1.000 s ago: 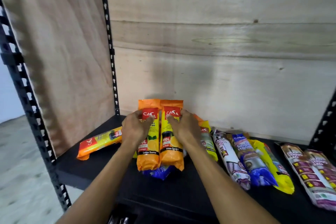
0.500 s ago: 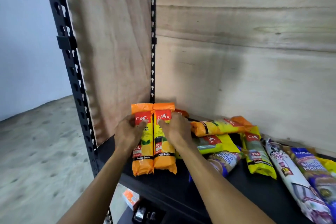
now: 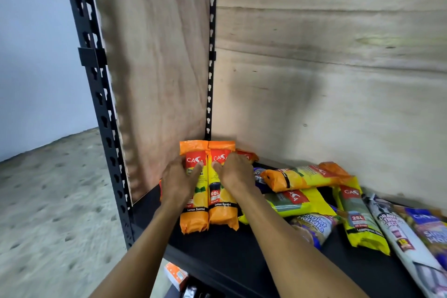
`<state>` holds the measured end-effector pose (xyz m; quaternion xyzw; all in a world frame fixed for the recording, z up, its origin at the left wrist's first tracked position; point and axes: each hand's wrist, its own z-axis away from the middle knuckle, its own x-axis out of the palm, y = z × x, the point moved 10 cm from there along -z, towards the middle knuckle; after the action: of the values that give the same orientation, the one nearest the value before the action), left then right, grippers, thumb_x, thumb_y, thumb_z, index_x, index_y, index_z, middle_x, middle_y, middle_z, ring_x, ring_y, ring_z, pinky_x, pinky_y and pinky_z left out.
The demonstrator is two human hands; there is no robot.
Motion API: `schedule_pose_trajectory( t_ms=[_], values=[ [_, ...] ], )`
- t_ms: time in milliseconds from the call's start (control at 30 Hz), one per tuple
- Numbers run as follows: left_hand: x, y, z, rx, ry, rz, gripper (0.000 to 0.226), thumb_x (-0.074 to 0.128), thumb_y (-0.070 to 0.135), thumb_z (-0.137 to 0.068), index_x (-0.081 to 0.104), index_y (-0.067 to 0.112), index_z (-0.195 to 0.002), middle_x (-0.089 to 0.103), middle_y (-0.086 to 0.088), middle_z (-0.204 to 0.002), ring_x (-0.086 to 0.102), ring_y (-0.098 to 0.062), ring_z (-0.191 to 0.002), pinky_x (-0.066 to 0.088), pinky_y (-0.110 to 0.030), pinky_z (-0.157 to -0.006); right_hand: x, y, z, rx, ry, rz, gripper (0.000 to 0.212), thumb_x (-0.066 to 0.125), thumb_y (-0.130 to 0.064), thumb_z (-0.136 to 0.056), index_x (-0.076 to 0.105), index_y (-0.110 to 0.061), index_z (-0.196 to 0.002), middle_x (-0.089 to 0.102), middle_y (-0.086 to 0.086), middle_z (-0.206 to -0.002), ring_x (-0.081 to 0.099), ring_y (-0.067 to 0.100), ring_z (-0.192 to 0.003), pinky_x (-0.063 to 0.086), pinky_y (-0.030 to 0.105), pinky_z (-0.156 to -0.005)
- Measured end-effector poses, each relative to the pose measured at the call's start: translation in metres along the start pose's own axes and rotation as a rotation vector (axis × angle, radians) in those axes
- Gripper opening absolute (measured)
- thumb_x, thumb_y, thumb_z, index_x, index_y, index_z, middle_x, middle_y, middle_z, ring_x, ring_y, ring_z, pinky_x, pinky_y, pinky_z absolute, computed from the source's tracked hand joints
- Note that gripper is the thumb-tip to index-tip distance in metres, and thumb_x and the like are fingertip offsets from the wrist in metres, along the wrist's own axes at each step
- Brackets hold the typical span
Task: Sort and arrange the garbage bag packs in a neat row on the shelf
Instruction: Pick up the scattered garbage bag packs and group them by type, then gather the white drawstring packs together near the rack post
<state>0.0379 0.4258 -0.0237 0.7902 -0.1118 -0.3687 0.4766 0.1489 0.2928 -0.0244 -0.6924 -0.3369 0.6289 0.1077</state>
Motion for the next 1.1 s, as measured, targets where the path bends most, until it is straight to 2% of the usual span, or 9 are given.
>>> schedule_pose_trajectory(
  t_ms=[167,267,400,567,800,933,1033,1100],
  values=[
    [-0.011,0.005,0.000,0.029,0.088,-0.069,0.059,0.058,0.057,-0.085,0.056,0.017,-0.128,0.064,-0.005,-0.124,0.062,-0.028,-0.113,0.051,-0.048,-0.095,-0.015,0.003,0.009,-0.020,0.071,0.011,0.046,0.058,-0.050,-0.094,0.064,-0.008,-0.114,0.066,0.011,-0.113,0.061,0.032,-0.105,0.055,0.043,-0.085],
    [-0.014,0.023,0.006,0.068,0.131,-0.123,0.058,0.061,0.047,-0.089,0.052,0.013,-0.135,0.055,-0.011,-0.133,0.053,-0.032,-0.122,0.047,-0.048,-0.100,-0.037,0.006,0.019,-0.047,0.117,0.051,0.049,0.055,-0.050,-0.096,0.061,-0.008,-0.122,0.062,0.012,-0.123,0.055,0.032,-0.116,0.049,0.042,-0.094],
    [0.001,0.056,0.014,0.155,0.107,-0.124,0.053,0.061,0.044,-0.090,0.057,0.010,-0.130,0.060,-0.013,-0.129,0.055,-0.031,-0.119,0.046,-0.044,-0.098,-0.078,0.021,0.032,-0.055,0.150,0.132,0.053,0.048,-0.047,-0.099,0.058,-0.002,-0.125,0.058,0.017,-0.127,0.050,0.034,-0.120,0.039,0.041,-0.101],
    [0.044,0.101,0.038,0.228,0.025,-0.088,0.046,0.060,0.044,-0.091,0.062,0.011,-0.123,0.065,-0.009,-0.121,0.060,-0.028,-0.110,0.048,-0.038,-0.090,-0.138,0.067,0.048,-0.002,0.221,0.191,0.048,0.048,-0.042,-0.099,0.058,-0.001,-0.122,0.058,0.020,-0.124,0.051,0.037,-0.117,0.038,0.042,-0.100],
    [0.136,0.163,0.094,0.363,-0.167,-0.074,0.041,0.058,0.045,-0.089,0.066,0.019,-0.118,0.068,-0.003,-0.117,0.062,-0.023,-0.107,0.052,-0.039,-0.091,-0.213,0.188,0.086,0.267,0.275,0.201,0.048,0.047,-0.041,-0.099,0.054,-0.002,-0.127,0.053,0.022,-0.131,0.046,0.041,-0.124,0.039,0.043,-0.100],
    [0.192,0.185,0.133,0.438,-0.291,-0.110,0.037,0.058,0.048,-0.087,0.069,0.021,-0.111,0.071,0.002,-0.111,0.065,-0.022,-0.103,0.053,-0.039,-0.087,-0.230,0.247,0.108,0.381,0.244,0.200,0.042,0.048,-0.033,-0.097,0.057,-0.001,-0.121,0.056,0.024,-0.128,0.049,0.041,-0.122,0.040,0.042,-0.100],
    [0.226,0.193,0.153,0.498,-0.350,-0.212,0.032,0.056,0.048,-0.085,0.070,0.025,-0.102,0.071,0.002,-0.105,0.066,-0.023,-0.097,0.054,-0.039,-0.082,-0.232,0.273,0.119,0.449,0.182,0.186,0.038,0.051,-0.031,-0.095,0.063,-0.003,-0.118,0.062,0.020,-0.128,0.057,0.038,-0.120,0.047,0.038,-0.094],
    [0.242,0.192,0.163,0.535,-0.409,-0.300,0.033,0.053,0.048,-0.086,0.070,0.027,-0.103,0.071,0.001,-0.104,0.065,-0.025,-0.097,0.053,-0.039,-0.082,-0.229,0.281,0.122,0.460,0.116,0.213,0.036,0.053,-0.030,-0.095,0.063,-0.004,-0.118,0.065,0.017,-0.127,0.059,0.035,-0.119,0.048,0.035,-0.091]
  ],
)
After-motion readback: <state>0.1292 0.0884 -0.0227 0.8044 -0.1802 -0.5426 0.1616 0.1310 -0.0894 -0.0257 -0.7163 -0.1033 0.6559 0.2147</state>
